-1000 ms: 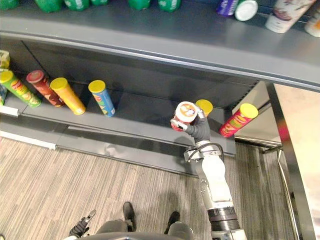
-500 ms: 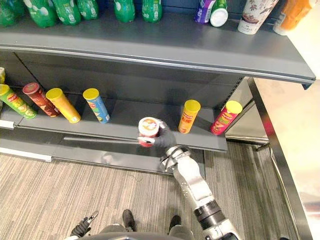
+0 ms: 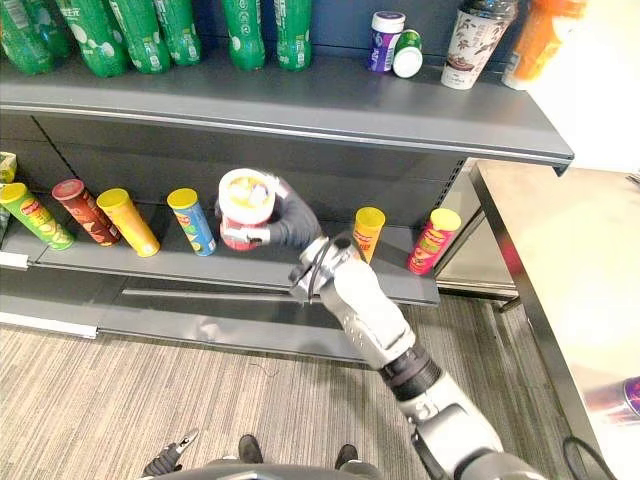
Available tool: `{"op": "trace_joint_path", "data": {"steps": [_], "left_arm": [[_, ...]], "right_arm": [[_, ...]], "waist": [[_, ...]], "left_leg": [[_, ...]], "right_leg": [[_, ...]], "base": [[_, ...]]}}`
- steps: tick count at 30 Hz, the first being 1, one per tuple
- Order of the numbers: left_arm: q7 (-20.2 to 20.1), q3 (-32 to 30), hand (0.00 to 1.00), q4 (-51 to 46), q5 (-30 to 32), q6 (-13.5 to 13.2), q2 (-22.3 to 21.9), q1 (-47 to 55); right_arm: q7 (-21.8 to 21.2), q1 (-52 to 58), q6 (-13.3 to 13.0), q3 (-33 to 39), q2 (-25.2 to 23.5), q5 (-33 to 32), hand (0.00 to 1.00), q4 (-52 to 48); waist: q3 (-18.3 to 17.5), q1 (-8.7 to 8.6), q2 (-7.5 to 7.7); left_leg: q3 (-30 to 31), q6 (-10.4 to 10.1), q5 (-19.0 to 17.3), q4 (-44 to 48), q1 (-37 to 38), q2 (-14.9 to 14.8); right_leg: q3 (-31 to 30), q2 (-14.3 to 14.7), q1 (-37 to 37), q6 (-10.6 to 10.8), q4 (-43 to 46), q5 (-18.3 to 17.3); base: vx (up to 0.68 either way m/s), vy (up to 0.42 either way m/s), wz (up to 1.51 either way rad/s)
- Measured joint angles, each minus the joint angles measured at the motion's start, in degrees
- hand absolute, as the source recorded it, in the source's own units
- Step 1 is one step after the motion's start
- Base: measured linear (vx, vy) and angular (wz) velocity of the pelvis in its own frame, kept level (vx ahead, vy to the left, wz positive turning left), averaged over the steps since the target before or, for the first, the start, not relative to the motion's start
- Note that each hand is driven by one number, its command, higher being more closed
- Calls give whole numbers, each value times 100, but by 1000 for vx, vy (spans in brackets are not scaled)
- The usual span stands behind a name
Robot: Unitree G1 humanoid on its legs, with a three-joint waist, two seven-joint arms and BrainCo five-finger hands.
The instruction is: Put the gum and the chips on the shelf.
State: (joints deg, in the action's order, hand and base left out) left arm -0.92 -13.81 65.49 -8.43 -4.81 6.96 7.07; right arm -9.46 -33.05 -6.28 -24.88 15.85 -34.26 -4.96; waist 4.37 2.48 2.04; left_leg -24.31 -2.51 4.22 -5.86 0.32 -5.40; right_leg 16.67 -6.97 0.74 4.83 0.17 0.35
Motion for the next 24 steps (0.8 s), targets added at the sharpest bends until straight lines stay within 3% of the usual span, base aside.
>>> {"op": "trace_joint_path", "data": {"steps": [6, 13, 24], "left_arm": [[8, -3, 0, -2, -3, 39, 45, 103], [5, 7, 0, -5, -27, 43, 59, 121], [-2, 110, 0, -15, -53, 41, 62, 108]], "right_arm": [[538, -1155, -44, 735, 391, 0, 100, 253], [987, -2174, -60, 1153, 666, 43, 100, 1649], [1193, -2814, 259, 1465, 759, 281, 100, 3433]], "waist": [[-75, 6, 108], [-108, 88, 153], [-108, 197, 154]], "left_leg": [[-53, -2, 35, -2, 65, -32], [-150, 2, 41, -3, 117, -61], [-166, -18, 91, -6, 120, -145]], "right_leg": [[-70, 36, -16, -25, 2, 14], [-149, 69, -22, -57, -18, 50], [-156, 183, -98, -95, -208, 131]], "base": [[-1, -7, -5], [13, -2, -7], [8, -5, -1]]}}
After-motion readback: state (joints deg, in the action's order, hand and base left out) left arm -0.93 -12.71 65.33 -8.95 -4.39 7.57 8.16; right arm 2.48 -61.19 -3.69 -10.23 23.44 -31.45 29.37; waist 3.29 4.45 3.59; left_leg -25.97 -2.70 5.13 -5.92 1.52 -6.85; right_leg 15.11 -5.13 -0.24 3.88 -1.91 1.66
